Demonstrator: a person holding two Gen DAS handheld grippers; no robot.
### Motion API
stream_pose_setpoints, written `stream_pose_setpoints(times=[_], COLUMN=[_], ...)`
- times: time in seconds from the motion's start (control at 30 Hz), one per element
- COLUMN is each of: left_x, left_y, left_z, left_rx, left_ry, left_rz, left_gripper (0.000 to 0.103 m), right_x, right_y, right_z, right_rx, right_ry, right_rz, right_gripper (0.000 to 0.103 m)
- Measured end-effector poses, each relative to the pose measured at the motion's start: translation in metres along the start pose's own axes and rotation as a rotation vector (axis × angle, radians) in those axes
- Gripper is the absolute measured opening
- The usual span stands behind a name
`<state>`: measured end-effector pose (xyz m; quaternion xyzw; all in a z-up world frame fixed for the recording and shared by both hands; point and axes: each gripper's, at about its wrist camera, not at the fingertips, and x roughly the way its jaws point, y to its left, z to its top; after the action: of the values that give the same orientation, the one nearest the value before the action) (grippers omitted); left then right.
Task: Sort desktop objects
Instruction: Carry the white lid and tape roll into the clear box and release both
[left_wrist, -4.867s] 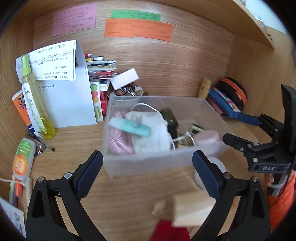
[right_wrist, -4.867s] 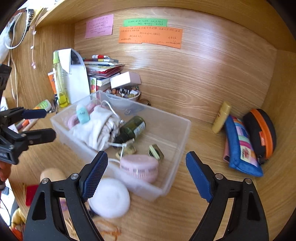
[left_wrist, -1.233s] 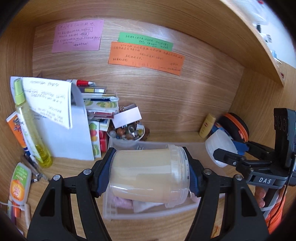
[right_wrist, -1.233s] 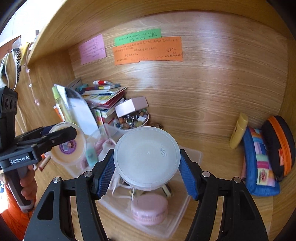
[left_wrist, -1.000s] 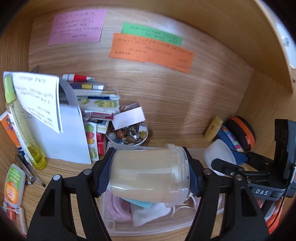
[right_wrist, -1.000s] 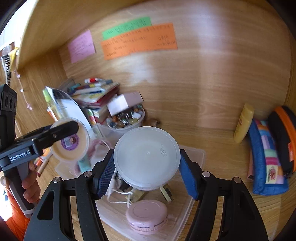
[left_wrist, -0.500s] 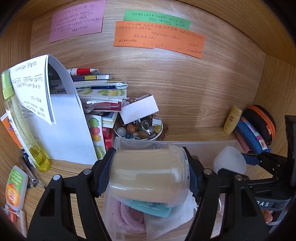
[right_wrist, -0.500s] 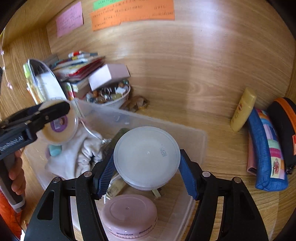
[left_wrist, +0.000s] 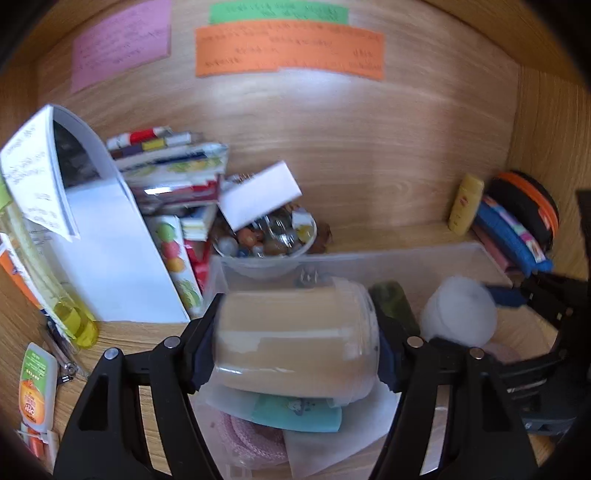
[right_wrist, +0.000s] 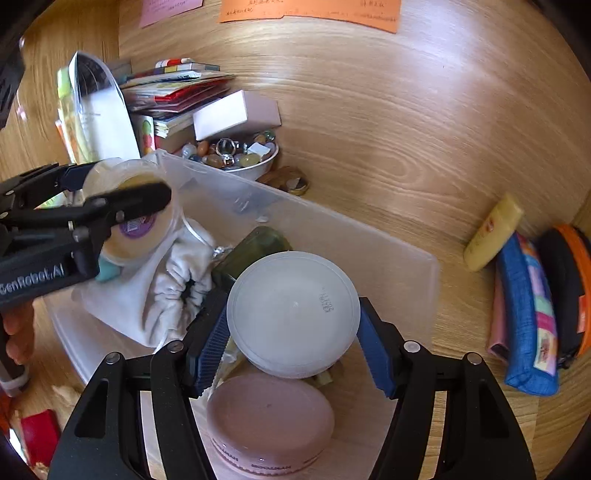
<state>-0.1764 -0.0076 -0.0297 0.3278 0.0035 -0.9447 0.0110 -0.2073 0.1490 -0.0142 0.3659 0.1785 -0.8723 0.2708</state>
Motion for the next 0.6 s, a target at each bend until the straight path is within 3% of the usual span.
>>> stream_pose_setpoints(times=[0.07, 0.37, 0.47, 0.6], left_x=[0.005, 0.002, -0.002, -0.007], left_y=[0.0, 0.0, 0.001, 0.003], left_z=[-0.002, -0.003, -0.002, -0.002], left_rx=[0.003, -0.006, -0.007, -0.012], left_ry=[0.031, 0.018, -0.001, -0.018], left_rz=[0.003, -0.002, 0.0, 0.0], left_gripper=[0.068, 0.07, 0.077, 0.083], right_x=[0.001, 0.0, -0.003, -0.004], right_y=[-0.002, 0.002, 0.002, 0.002], right_z=[0.0, 0.001, 0.001, 0.0], right_rx=[0.01, -0.013, -0.007, -0.008], right_ry=[0.005, -0.013, -0.026, -0.036], right_rz=[0.014, -0.022, -0.028, -0.035], right_gripper=[0.063, 0.066, 0.076, 0.077])
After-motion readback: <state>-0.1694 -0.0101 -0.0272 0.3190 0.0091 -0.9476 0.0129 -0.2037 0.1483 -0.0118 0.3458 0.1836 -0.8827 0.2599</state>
